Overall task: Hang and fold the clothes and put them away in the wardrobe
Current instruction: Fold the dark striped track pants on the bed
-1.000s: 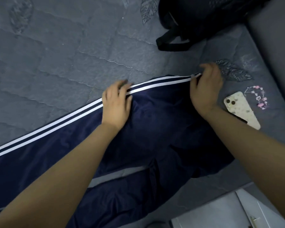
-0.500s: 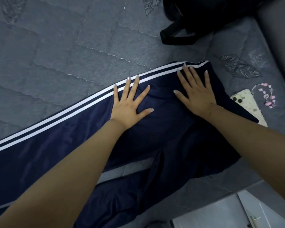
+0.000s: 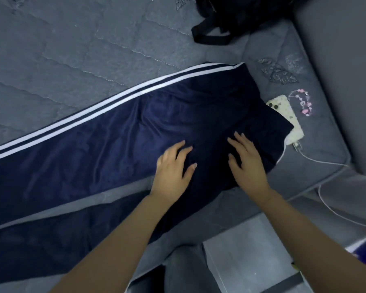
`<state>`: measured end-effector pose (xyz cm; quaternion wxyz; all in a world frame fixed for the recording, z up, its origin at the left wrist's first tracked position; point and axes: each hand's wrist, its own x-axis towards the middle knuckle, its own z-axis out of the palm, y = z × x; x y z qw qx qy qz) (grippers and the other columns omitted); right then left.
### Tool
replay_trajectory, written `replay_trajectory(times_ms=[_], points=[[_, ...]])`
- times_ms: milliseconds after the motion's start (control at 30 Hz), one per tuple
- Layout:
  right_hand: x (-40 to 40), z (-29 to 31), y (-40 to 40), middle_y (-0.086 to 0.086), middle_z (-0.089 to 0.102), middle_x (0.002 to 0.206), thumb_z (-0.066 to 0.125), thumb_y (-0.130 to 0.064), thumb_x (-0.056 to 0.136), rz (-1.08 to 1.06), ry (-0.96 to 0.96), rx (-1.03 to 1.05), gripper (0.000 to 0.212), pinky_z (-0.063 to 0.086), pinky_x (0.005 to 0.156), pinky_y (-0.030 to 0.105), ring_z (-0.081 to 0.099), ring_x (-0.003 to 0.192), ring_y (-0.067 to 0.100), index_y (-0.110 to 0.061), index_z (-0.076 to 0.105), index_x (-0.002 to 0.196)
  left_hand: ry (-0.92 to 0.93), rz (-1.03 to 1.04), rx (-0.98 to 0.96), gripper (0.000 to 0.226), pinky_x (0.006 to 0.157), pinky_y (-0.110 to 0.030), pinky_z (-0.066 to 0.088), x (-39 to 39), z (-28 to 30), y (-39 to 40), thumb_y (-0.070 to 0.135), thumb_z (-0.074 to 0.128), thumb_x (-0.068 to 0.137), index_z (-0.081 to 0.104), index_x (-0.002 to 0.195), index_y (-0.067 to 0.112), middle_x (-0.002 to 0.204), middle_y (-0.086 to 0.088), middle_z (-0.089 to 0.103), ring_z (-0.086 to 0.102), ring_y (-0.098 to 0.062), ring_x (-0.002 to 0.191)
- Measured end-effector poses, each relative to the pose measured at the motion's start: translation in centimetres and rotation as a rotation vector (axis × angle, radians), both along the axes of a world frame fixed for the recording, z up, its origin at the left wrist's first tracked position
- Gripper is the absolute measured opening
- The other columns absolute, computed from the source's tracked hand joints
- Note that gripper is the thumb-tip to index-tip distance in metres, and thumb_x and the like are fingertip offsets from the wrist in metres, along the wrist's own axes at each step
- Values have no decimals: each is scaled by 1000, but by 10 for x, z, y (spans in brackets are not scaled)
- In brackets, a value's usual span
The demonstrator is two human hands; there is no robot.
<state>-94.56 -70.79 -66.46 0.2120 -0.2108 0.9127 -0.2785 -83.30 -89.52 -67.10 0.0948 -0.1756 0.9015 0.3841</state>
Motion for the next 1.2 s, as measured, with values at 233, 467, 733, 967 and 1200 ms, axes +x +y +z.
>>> replay_trajectory(times_ms=[233, 467, 733, 967, 1200], points=[[74, 27, 56, 7, 42, 143, 49, 9, 94, -338, -55, -137, 37, 35, 99, 5, 46, 120, 7, -5, 56, 128, -23, 43, 318, 32, 104, -10, 32, 63, 19, 59, 16, 59, 97, 59, 128, 14, 133, 0, 55, 49, -9, 120], [55, -3, 91, 7, 59, 98, 46, -13, 101, -947, -481, -204, 17, 51, 70, 25, 57, 85, 17, -6, 55, 115, -720, 390, 1014, 28, 94, -19, 46, 83, 3, 114, 25, 57, 98, 59, 123, 15, 121, 0, 63, 58, -11, 108], [-16, -25, 80, 4, 65, 118, 62, -21, 94, -1169, -948, -631, 35, 55, 80, 29, 63, 105, 18, -15, 57, 128, -234, 1492, 1902, 49, 102, -38, 43, 39, -28, 163, 43, 54, 96, 56, 126, 5, 129, -6, 61, 55, -19, 121], [-31, 5, 83, 3, 68, 123, 55, -17, 96, -1007, -1214, -748, 29, 54, 91, 31, 63, 112, 19, -15, 62, 125, 297, 1801, 1934, 41, 81, -34, 58, -2, -10, 177, 27, 68, 90, 62, 125, 7, 117, -10, 70, 70, -23, 100], [-41, 39, 82, 3, 67, 120, 66, -20, 91, -1228, -1191, -816, 36, 54, 91, 26, 64, 101, 16, -15, 62, 126, 369, 1834, 1875, 14, 60, -21, 52, 24, 40, 182, 12, 71, 83, 68, 96, 7, 91, -6, 68, 56, -11, 63]])
